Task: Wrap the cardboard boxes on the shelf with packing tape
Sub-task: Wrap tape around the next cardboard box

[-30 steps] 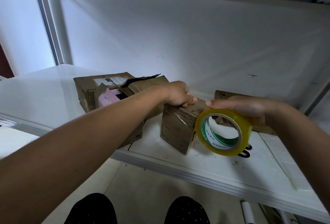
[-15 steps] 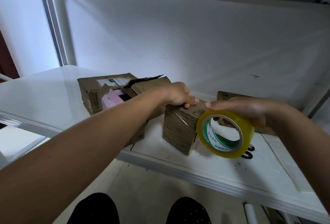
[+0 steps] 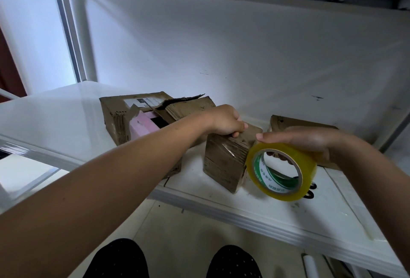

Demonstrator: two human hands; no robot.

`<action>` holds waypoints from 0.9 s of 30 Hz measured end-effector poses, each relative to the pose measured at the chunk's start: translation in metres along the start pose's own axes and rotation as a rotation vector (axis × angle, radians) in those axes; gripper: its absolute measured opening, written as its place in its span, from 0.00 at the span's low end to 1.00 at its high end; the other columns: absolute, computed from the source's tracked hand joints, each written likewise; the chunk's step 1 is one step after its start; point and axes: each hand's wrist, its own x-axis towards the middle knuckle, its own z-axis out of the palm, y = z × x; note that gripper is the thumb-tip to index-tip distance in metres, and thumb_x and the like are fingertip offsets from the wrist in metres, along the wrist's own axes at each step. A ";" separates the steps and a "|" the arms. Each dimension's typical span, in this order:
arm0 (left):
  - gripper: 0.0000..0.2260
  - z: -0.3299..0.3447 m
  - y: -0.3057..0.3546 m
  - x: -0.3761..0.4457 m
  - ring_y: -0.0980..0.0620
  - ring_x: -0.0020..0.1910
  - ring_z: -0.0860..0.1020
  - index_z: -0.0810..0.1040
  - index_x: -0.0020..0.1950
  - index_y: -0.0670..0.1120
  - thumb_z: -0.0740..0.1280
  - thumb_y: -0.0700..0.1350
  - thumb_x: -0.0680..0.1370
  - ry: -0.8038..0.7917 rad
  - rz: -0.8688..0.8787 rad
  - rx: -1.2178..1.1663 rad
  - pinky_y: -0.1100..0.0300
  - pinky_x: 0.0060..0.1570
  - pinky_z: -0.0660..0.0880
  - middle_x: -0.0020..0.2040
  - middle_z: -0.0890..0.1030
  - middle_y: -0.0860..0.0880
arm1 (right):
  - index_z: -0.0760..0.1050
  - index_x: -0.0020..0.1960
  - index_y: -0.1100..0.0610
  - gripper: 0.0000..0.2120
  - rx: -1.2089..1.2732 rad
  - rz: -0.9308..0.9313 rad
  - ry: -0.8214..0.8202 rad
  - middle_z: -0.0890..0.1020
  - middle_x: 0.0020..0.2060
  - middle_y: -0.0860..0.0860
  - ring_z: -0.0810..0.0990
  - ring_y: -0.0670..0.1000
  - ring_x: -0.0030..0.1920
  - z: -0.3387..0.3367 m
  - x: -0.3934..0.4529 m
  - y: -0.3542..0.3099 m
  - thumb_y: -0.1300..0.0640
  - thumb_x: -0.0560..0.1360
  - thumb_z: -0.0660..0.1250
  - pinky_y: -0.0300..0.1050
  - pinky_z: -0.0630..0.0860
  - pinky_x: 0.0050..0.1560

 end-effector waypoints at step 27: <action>0.16 0.001 0.015 -0.005 0.66 0.42 0.74 0.73 0.63 0.47 0.66 0.52 0.78 0.178 0.380 -0.023 0.68 0.43 0.69 0.46 0.77 0.54 | 0.77 0.62 0.51 0.23 0.267 -0.233 -0.043 0.82 0.55 0.57 0.83 0.57 0.52 -0.032 -0.027 0.018 0.43 0.71 0.60 0.50 0.81 0.49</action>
